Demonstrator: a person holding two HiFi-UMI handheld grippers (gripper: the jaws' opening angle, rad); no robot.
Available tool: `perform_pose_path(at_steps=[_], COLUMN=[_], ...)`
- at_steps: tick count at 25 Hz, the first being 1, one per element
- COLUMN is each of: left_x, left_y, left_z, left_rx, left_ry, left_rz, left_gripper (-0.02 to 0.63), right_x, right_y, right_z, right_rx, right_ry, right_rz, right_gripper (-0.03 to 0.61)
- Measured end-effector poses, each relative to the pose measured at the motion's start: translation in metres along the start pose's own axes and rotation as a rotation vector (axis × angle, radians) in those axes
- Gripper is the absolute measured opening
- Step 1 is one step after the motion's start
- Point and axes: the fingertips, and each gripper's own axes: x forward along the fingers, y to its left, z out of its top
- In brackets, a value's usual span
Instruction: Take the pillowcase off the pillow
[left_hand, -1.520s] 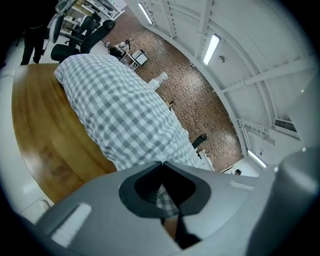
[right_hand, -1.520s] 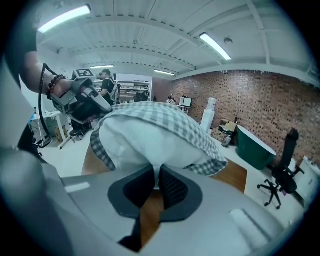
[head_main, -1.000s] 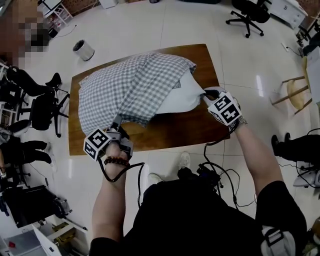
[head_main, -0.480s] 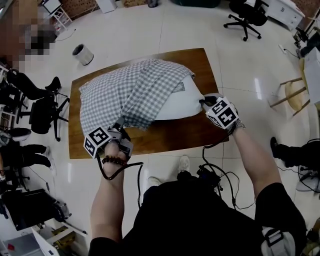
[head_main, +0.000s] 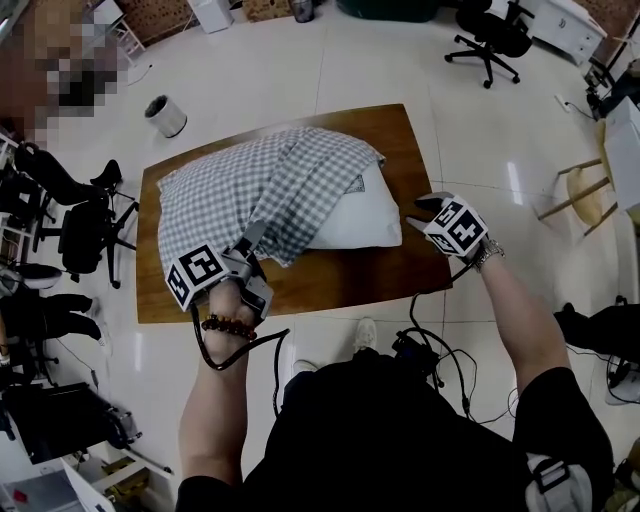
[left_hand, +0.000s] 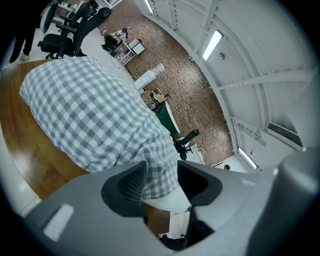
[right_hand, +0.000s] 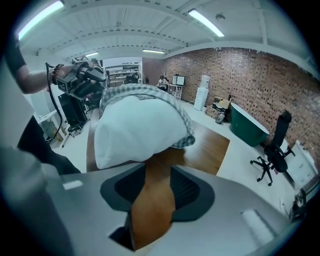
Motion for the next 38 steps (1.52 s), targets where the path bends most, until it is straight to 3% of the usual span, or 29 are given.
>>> perform_pose_path(at_steps=[2, 9, 13, 17, 24, 29, 33, 38], left_x=[-0.006, -0.012, -0.009, 0.041, 0.110, 0.170, 0.223, 0.294], left_y=[-0.023, -0.077, -0.089, -0.117, -0.145, -0.162, -0.159, -0.167], left_z=[0.002, 0.007, 0.010, 0.031, 0.017, 0.034, 0.041, 0.042], left_rx=[0.021, 0.133, 0.196, 0.288, 0.516, 0.664, 0.840, 1.075], left_ry=[-0.010, -0.051, -0.013, 0.054, 0.237, 0.384, 0.541, 0.731], left_rz=[-0.018, -0.066, -0.050, -0.021, 0.031, 0.073, 0.085, 0.038], left_gripper=[0.222, 0.221, 0.221, 0.222, 0.225, 0.241, 0.253, 0.259], right_x=[-0.008, -0.020, -0.021, -0.011, -0.002, 0.013, 0.039, 0.051], right_y=[-0.004, -0.003, 0.003, -0.032, -0.051, -0.071, -0.089, -0.124], right_z=[0.006, 0.015, 0.032, 0.050, 0.051, 0.072, 0.070, 0.068], right_rx=[0.006, 0.011, 0.010, 0.020, 0.065, 0.085, 0.144, 0.267], right_ry=[-0.013, -0.059, -0.071, -0.061, -0.071, -0.044, -0.027, -0.047], right_rz=[-0.009, -0.025, -0.030, -0.012, 0.013, 0.070, 0.133, 0.229], right_gripper=[0.155, 0.155, 0.155, 0.155, 0.155, 0.160, 0.175, 0.195])
